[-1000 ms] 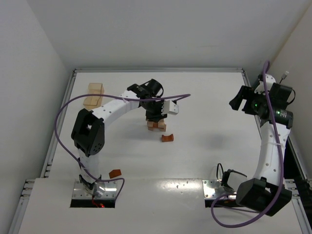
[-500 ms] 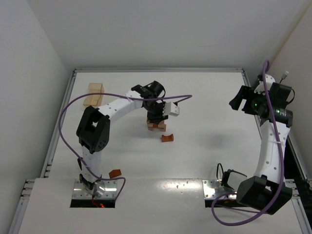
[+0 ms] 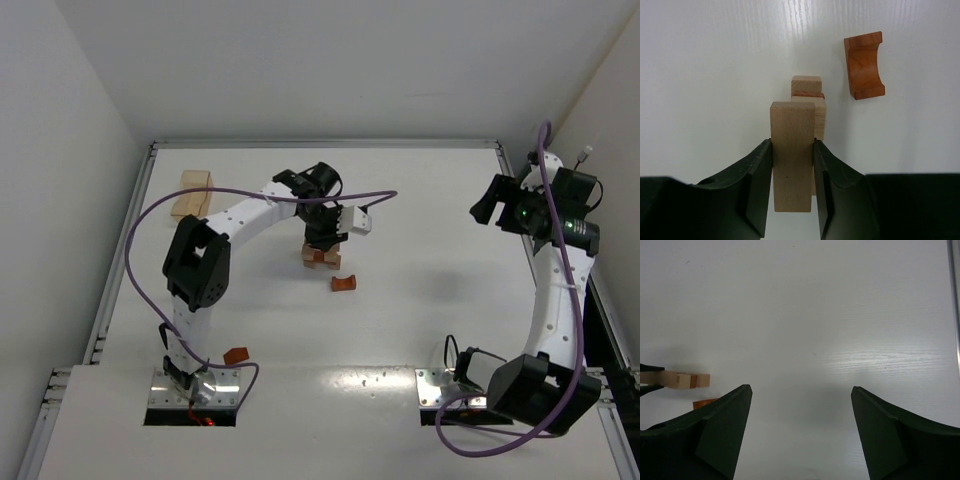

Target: Build the wood block tower

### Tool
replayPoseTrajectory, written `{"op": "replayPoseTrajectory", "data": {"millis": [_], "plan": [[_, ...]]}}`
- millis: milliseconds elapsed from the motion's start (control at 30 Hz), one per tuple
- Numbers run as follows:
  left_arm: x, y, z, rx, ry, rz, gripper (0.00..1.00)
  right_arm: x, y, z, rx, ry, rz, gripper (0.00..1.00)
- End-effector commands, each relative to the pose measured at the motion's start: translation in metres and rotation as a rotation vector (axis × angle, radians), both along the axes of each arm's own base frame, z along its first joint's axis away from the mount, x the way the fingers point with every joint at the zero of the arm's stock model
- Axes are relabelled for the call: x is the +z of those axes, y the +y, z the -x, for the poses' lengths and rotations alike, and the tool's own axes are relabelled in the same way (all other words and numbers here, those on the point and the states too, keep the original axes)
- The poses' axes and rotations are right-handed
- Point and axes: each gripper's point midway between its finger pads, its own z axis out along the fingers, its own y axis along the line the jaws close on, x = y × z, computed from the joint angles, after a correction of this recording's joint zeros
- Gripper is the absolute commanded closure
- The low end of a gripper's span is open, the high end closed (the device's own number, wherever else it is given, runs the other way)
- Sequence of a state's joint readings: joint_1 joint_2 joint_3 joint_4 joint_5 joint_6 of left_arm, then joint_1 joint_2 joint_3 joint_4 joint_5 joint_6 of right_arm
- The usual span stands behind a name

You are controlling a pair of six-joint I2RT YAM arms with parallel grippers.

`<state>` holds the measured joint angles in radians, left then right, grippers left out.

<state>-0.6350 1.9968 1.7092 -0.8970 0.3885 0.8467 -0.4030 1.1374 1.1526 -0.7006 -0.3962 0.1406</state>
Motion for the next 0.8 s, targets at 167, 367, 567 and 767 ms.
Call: {"op": "replayPoseTrajectory", "data": {"millis": [167, 367, 567, 767], "plan": [[0.004, -0.002, 0.007, -0.052, 0.03, 0.019, 0.81, 0.022, -0.003, -0.013, 0.002, -0.074, 0.023, 0.23], [-0.001, 0.002, 0.015, -0.055, 0.048, 0.017, 0.81, 0.022, -0.003, -0.013, 0.002, -0.074, 0.023, 0.23], [-0.001, 0.002, 0.015, -0.055, 0.048, 0.017, 0.65, 0.022, -0.003, -0.013, 0.002, -0.074, 0.023, 0.23], [-0.005, 0.005, 0.009, -0.033, 0.037, 0.016, 0.56, 0.022, -0.003, -0.013, 0.002, -0.074, 0.023, 0.23]]}}
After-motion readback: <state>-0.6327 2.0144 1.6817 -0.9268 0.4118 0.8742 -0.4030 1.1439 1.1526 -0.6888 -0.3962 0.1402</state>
